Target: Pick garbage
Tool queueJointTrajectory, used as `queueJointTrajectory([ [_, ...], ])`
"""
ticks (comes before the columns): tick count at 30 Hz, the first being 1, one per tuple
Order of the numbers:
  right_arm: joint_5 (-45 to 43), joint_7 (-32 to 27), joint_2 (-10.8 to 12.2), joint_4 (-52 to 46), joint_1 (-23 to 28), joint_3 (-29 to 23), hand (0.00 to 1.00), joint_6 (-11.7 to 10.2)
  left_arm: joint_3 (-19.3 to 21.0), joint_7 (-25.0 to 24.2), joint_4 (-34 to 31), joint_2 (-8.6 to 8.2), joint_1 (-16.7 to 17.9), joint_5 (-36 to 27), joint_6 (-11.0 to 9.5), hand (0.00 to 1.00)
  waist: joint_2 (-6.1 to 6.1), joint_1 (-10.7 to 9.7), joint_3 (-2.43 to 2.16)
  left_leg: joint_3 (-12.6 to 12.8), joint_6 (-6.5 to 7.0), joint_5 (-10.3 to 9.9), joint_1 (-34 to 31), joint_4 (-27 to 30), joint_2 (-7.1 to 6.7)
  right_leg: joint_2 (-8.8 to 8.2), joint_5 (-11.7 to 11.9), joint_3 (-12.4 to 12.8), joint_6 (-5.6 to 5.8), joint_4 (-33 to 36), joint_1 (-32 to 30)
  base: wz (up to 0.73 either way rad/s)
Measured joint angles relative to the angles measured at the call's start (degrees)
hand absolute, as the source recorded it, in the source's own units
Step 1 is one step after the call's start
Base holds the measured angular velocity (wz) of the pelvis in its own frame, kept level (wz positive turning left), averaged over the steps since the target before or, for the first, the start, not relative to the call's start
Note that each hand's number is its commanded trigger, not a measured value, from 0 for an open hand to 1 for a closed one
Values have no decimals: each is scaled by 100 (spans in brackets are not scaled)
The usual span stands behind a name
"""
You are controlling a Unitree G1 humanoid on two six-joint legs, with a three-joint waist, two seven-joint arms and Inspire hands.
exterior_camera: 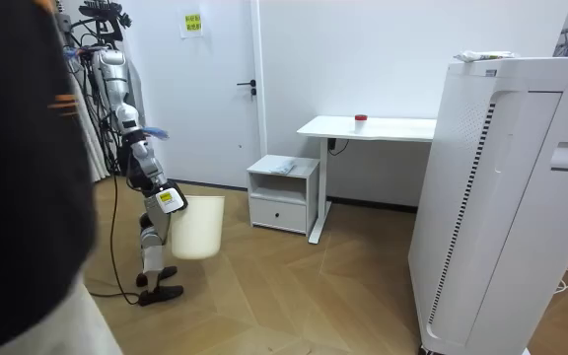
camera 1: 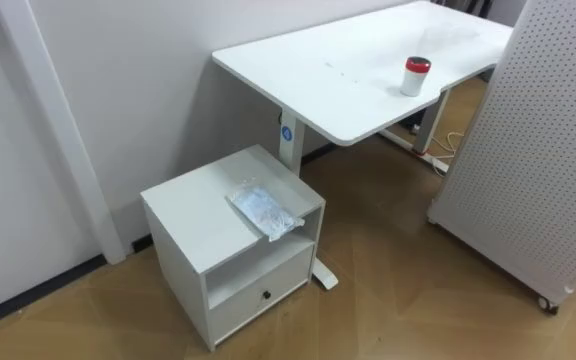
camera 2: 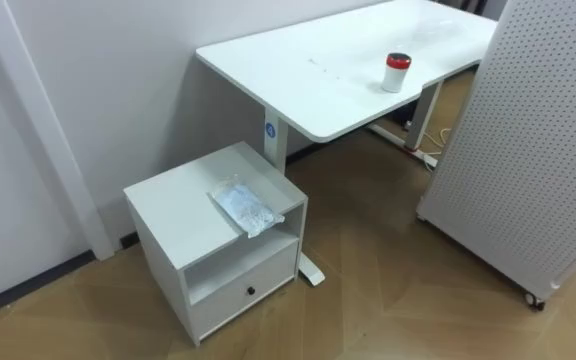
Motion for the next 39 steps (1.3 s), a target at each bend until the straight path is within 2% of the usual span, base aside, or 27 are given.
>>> queueJointTrajectory([
  [9,-6,-35,-11,-24,48,-6,100,-133,2,142,-240,1,18,-48,-82,0,126,-23,-9,-6,0,0,-21,-20,-3,4,23,-1,10,-76,3,0],
  [10,-10,-35,-22,-51,62,-8,100,-136,2,151,-262,1,15,-121,-96,0,140,-36,-20,-7,0,0,-17,-22,-3,5,22,0,10,-76,5,0],
  [14,-71,-33,-31,-74,63,-19,100,-135,4,158,-272,-2,14,-120,-106,0,180,-75,-17,-2,0,0,-11,-21,0,8,22,9,10,-75,10,0],
  [20,-122,-29,-32,4,41,-33,100,-118,16,157,0,-1,0,-112,-88,0,206,-69,3,18,0,0,167,-66,6,16,21,65,9,-77,164,-1],
  [23,-120,-2,-31,49,41,-71,100,-87,26,157,137,-1,-6,-116,-56,0,190,-71,18,-23,-2,-11,177,-43,8,18,14,-20,2,-57,190,7],
  [26,-119,-1,-32,35,43,-82,100,-53,146,133,172,-6,22,-114,-24,0,181,-23,26,-21,-33,-219,55,357,65,72,-105,-164,-55,164,96,1],
  [28,-100,35,-45,-6,28,-76,100,-14,279,118,193,3,54,-89,53,0,190,18,20,17,-107,-545,-194,1019,162,115,-385,-198,-111,609,-71,-8],
  [29,-99,40,-50,2,8,-76,100,-6,319,111,193,3,64,-87,62,0,181,15,23,22,-145,-611,-255,1182,180,116,-473,-219,-144,717,-126,0],
  [30,-85,44,-47,27,-1,-76,100,0,386,92,192,13,63,-97,83,0,160,-10,22,88,-270,-701,-436,1569,224,116,-647,-255,-212,902,-190,9],
  [31,-70,39,-52,52,4,-76,100,17,389,82,191,19,71,-101,93,0,154,3,23,305,-326,-711,-623,2028,323,125,-764,-269,-294,1021,-209,11],
  [32,-53,33,-56,55,10,-74,100,31,389,81,185,16,87,-103,106,0,152,11,21,372,-370,-698,-710,2260,371,124,-797,-272,-310,1056,-209,0],
  [33,35,20,-56,63,17,-55,100,57,373,81,171,10,127,-114,143,0,149,24,13,432,-497,-626,-862,2651,437,79,-841,-245,-358,1115,-192,-8],
  [34,111,14,-59,65,14,-20,100,62,336,82,167,0,139,-109,171,0,161,7,11,461,-692,-491,-1060,3093,497,89,-856,-211,-372,1136,-168,-7],
  [35,142,13,-62,61,-4,-13,100,63,285,82,175,-4,184,-107,170,0,167,6,25,457,-765,-353,-1240,3411,530,99,-857,-177,-376,1135,-141,0],
  [36,180,3,-75,51,-13,-11,100,69,223,80,167,-25,208,-108,162,0,112,9,62,469,-706,-211,-1589,3789,522,105,-877,-103,-382,1136,-40,9],
  [37,215,-43,-72,50,17,-18,100,85,190,80,159,-32,219,-117,157,0,110,-18,64,441,-562,-298,-1861,3491,469,83,-928,-92,-387,1127,-2,10],
  [38,268,-60,-75,48,26,-19,100,114,154,80,150,-31,232,-122,156,0,112,-7,64,441,-573,-284,-2011,3219,450,70,-957,-90,-393,1132,5,3],
  [39,348,-109,-83,27,40,-11,100,172,118,80,100,-29,298,-124,157,0,112,34,64,438,-665,-162,-2265,2430,421,54,-1015,-68,-383,1131,10,-15],
])
